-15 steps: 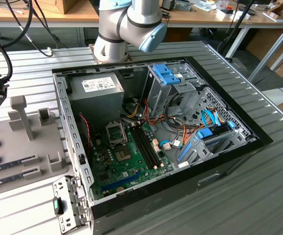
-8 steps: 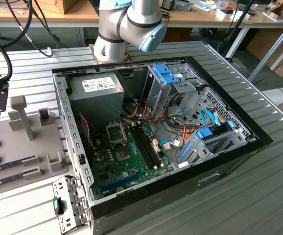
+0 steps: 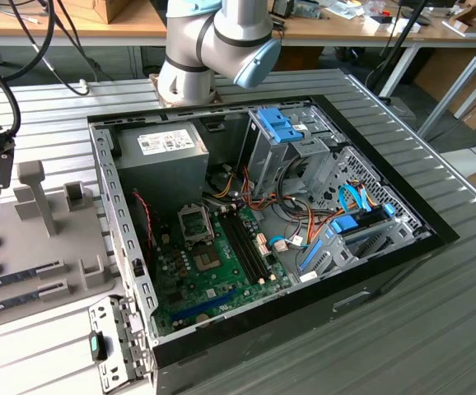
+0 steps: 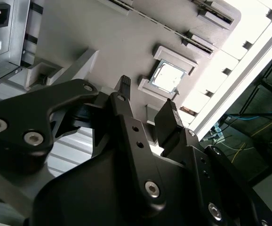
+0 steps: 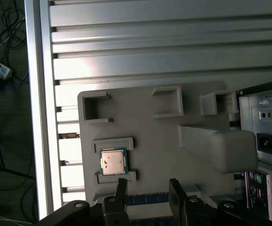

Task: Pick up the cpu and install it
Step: 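Pick up the cpu and move it towards the insertion slot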

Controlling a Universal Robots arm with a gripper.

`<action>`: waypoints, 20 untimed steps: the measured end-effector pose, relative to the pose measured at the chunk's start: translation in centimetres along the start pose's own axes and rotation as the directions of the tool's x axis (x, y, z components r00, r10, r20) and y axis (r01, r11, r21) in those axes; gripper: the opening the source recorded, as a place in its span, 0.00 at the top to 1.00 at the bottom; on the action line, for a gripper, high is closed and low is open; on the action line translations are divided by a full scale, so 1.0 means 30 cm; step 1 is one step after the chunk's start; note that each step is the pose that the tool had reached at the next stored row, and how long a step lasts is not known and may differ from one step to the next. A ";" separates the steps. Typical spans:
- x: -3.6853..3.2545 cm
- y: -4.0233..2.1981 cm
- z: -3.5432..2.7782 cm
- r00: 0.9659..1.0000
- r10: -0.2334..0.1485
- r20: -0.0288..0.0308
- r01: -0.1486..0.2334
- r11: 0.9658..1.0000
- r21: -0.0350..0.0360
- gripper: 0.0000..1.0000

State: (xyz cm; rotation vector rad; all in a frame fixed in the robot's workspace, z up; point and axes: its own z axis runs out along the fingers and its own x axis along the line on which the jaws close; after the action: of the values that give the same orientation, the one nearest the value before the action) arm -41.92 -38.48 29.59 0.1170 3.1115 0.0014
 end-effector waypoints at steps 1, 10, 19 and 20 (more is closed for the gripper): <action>0.001 0.000 0.000 1.000 0.000 0.000 0.000 1.000 0.000 0.52; 0.005 0.000 0.004 1.000 0.000 0.000 0.000 1.000 0.000 0.52; 0.007 -0.001 0.009 1.000 0.000 0.000 0.000 1.000 0.000 0.52; 0.007 -0.001 0.010 1.000 0.000 0.000 0.000 1.000 0.000 0.52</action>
State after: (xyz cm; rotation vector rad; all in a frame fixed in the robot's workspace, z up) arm -42.12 -38.49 29.29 0.1170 3.1116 0.0012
